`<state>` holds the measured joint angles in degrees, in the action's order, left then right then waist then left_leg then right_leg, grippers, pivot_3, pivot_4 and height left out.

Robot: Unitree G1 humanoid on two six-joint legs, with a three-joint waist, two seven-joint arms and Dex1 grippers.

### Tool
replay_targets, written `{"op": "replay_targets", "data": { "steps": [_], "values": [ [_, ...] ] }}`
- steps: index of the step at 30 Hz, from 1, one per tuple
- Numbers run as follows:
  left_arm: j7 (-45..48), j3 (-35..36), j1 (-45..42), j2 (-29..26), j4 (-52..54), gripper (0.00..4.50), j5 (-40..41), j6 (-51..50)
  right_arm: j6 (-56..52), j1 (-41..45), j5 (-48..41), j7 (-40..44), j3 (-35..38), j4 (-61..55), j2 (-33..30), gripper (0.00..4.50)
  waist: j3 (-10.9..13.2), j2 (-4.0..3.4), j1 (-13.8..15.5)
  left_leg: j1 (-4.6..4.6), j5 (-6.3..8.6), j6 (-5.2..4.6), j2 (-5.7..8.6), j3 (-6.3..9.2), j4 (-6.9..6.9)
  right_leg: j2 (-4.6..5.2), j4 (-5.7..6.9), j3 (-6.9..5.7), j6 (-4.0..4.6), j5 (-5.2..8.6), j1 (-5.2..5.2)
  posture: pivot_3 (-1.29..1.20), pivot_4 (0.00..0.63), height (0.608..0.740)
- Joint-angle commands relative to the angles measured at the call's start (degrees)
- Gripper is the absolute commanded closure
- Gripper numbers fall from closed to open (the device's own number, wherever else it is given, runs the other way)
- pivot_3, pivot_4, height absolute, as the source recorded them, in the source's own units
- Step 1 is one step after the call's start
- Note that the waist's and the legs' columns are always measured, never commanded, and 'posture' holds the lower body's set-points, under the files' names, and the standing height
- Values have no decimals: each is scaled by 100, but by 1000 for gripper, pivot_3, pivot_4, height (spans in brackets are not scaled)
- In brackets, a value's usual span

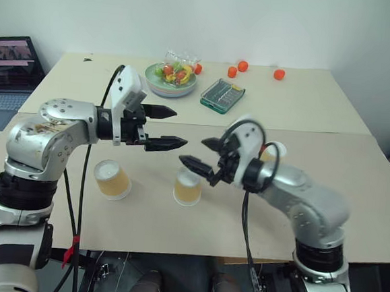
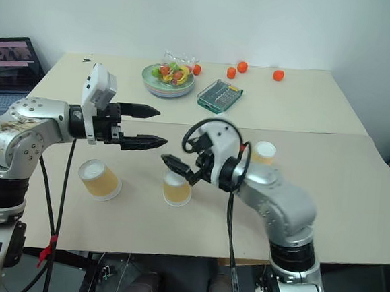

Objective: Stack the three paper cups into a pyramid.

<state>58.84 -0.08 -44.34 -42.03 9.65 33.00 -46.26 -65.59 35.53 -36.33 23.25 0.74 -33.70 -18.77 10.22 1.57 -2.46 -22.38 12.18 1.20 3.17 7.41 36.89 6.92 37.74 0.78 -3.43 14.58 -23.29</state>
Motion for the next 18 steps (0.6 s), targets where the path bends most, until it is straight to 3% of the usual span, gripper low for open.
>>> {"op": "replay_targets", "data": {
  "steps": [1,4,9,13,18],
  "values": [
    [85,129,-199,-32,39,0,178,-40,-508,-427,-494,404,925,-666,-1130,64,0,0,74,-3,0,0,2,0,0,2,-7,-2,0,0,2,0,150,740],
    [240,49,-189,-138,50,0,172,-11,-538,-1078,-602,768,1594,-884,-2143,64,1,2,113,-15,1,-2,12,-4,2,10,-17,0,-1,0,1,0,150,740],
    [371,-39,-260,-98,-29,0,155,44,52,-2369,-161,1090,2486,-761,-3012,64,1,3,114,-7,3,-5,2,-16,1,4,-15,3,-2,0,8,0,150,740],
    [450,-160,-389,-11,-147,0,91,115,802,-3133,305,1124,2638,-506,-3037,64,2,5,118,-2,3,-5,1,-24,3,5,-14,5,-5,1,16,0,150,740],
    [485,-247,-526,82,-224,0,59,134,1951,-3395,916,1058,2127,195,-2655,64,2,13,99,3,3,-5,-1,-27,2,4,-13,10,-8,-1,20,0,150,740]
  ]
}}
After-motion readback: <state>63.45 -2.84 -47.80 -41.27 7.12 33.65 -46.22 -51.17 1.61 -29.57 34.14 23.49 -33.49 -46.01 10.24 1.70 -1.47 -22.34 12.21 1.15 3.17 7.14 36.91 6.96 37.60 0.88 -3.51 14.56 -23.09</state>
